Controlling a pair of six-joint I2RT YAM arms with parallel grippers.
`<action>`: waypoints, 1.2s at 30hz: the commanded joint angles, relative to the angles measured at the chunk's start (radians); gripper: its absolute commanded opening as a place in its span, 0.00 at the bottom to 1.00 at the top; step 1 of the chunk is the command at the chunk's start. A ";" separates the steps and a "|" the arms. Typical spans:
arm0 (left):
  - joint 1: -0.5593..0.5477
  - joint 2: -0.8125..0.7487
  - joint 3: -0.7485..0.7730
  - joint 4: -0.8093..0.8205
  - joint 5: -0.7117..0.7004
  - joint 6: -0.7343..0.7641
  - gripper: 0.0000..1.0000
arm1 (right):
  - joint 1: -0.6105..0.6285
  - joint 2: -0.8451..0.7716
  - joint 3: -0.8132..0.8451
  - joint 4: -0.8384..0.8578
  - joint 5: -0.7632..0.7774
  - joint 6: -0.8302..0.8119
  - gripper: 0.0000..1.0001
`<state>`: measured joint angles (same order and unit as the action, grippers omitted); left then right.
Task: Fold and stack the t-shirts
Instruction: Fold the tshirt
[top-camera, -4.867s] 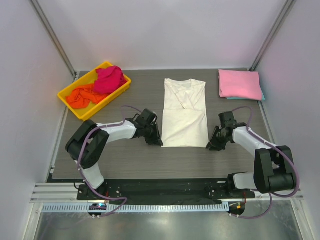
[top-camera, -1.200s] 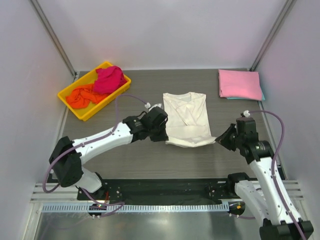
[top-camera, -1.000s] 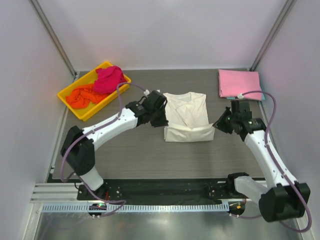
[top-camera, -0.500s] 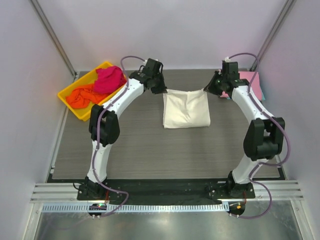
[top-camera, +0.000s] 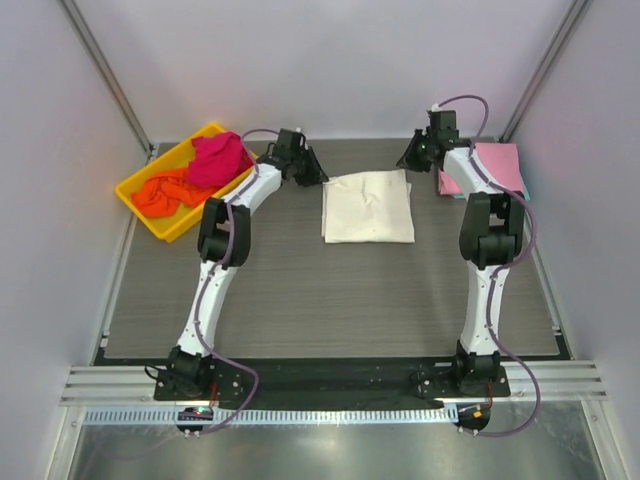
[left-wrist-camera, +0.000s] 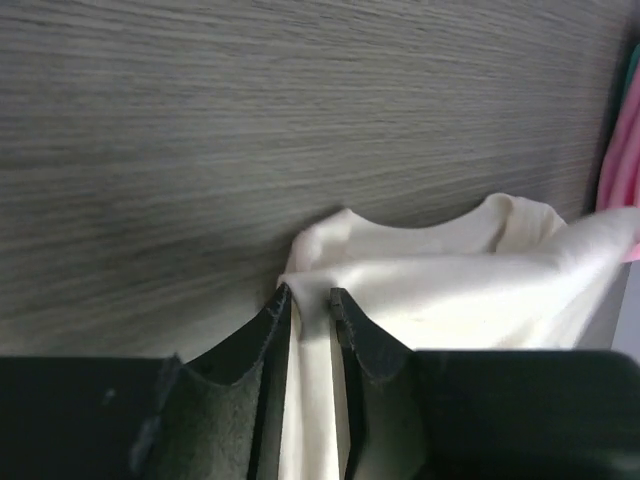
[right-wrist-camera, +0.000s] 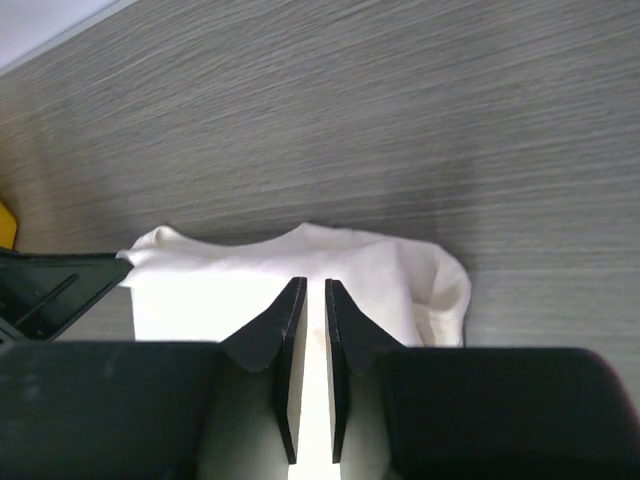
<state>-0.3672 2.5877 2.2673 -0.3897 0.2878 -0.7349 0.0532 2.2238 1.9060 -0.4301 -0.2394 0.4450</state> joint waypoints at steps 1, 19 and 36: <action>0.022 -0.001 0.089 0.135 0.077 0.020 0.25 | -0.019 0.019 0.106 0.031 0.000 -0.029 0.19; -0.007 -0.167 -0.152 0.157 0.157 0.124 0.33 | -0.038 -0.070 -0.081 -0.032 -0.083 -0.259 0.56; 0.019 0.133 0.087 0.279 0.162 0.023 0.35 | -0.067 0.126 0.008 -0.022 -0.116 -0.319 0.43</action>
<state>-0.3641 2.6869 2.3123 -0.1928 0.4534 -0.6914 0.0093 2.3314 1.8683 -0.4694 -0.3576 0.1509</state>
